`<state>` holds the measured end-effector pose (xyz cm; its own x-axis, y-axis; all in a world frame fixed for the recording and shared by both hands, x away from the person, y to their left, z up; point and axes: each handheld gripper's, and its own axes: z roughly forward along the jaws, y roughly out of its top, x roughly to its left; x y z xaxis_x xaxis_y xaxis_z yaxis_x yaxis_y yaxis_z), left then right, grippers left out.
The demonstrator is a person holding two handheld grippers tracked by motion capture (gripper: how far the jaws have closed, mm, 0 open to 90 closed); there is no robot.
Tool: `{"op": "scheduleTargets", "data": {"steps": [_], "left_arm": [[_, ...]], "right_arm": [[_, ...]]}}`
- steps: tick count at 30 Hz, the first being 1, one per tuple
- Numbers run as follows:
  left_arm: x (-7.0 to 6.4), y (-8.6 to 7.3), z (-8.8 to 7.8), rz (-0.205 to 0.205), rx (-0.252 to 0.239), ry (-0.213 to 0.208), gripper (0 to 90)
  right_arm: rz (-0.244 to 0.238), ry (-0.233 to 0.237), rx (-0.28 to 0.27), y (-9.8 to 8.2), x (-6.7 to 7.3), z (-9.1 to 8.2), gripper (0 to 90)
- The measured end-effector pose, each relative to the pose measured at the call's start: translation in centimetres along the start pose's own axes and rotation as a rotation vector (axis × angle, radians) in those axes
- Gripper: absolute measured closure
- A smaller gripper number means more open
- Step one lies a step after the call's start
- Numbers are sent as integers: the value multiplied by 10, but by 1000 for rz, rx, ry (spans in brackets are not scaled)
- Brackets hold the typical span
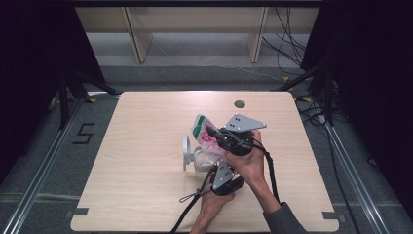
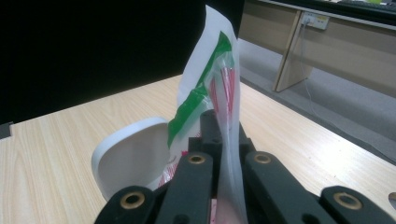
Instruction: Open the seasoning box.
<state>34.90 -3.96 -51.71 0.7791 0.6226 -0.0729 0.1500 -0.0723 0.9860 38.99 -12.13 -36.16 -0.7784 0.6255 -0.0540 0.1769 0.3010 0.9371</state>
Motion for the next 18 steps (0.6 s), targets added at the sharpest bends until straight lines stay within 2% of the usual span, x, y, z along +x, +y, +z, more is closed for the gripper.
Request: {"op": "scheduleTargets", "data": {"steps": [2,3,4,5,6,7,9,10,11,13,14,15,16,17,18], "left_arm": [[-1,0,0,-6,0,-2,742],[0,0,0,-2,3,0,742],[0,0,0,-3,2,2,742],[0,0,0,0,1,3,742],[-1,0,1,-5,-3,0,742],[-1,-1,1,-8,-12,-8,741],[0,-1,1,-1,-11,-7,741],[0,0,0,-1,-14,-7,741],[-1,1,0,-4,-18,-6,741],[-2,1,-1,-5,-9,2,741],[-2,1,-1,-6,-6,3,741],[-2,0,0,-6,-15,0,741],[-2,0,0,-5,-5,4,741],[-2,0,0,-7,-9,4,742],[-2,1,-1,-7,-18,1,741]], "right_arm": [[-12,-18,-8,0,0,1,900],[-3,6,-7,0,1,2,900],[-4,8,-4,0,1,2,900],[-10,-7,3,0,2,1,900],[-5,-9,1,-1,4,3,900],[-20,-4,13,-1,3,3,900],[4,-7,12,-1,4,3,900],[-6,2,-1,-1,3,4,900],[-21,-13,-8,0,2,2,900],[-8,8,-5,1,3,2,900],[-20,-11,-9,0,3,3,900],[-23,-11,-5,0,3,4,900],[1,-5,14,0,5,2,900],[-26,-10,8,0,3,3,900],[-11,-1,6,0,4,3,900]]}}
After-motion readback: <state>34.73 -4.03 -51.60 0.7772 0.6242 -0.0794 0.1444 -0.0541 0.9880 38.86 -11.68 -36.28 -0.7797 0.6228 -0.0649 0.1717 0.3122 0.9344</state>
